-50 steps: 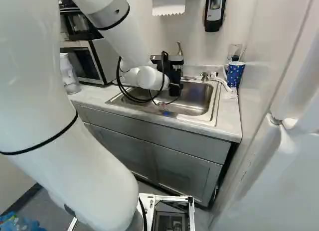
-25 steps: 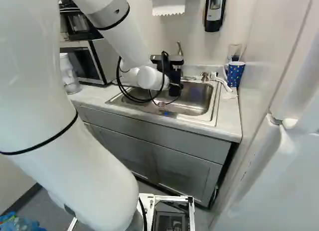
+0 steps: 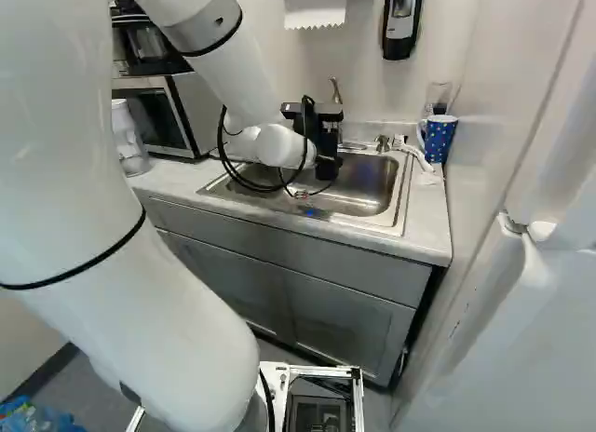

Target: Rinse the cup and place it in the tray

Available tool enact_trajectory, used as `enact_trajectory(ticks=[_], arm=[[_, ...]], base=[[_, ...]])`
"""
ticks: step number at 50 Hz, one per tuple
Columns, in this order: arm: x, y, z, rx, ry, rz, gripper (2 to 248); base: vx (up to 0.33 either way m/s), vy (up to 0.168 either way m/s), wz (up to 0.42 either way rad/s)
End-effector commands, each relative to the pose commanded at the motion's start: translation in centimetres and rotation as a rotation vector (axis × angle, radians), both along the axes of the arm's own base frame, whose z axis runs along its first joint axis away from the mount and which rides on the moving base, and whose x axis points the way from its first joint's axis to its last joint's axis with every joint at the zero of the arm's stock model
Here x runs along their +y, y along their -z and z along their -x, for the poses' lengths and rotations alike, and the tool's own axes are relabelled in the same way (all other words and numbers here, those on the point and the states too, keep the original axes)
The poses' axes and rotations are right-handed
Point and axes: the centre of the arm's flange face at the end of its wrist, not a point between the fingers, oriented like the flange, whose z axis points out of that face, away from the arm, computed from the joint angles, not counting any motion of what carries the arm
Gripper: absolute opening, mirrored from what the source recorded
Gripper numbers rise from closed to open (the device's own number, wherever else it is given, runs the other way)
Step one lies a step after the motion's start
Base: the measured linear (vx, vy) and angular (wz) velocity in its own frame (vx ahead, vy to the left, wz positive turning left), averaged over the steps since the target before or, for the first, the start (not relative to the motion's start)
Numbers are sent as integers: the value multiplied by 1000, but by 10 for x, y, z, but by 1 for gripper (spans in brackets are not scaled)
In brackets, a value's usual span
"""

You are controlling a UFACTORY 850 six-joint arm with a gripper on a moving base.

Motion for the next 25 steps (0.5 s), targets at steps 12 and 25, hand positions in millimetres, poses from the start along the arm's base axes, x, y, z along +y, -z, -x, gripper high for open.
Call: enact_trajectory(ticks=[12,25], arm=[[0,0,0,0,0,0,124],[0,0,0,0,0,0,124]], base=[[0,0,0],[0,0,0]])
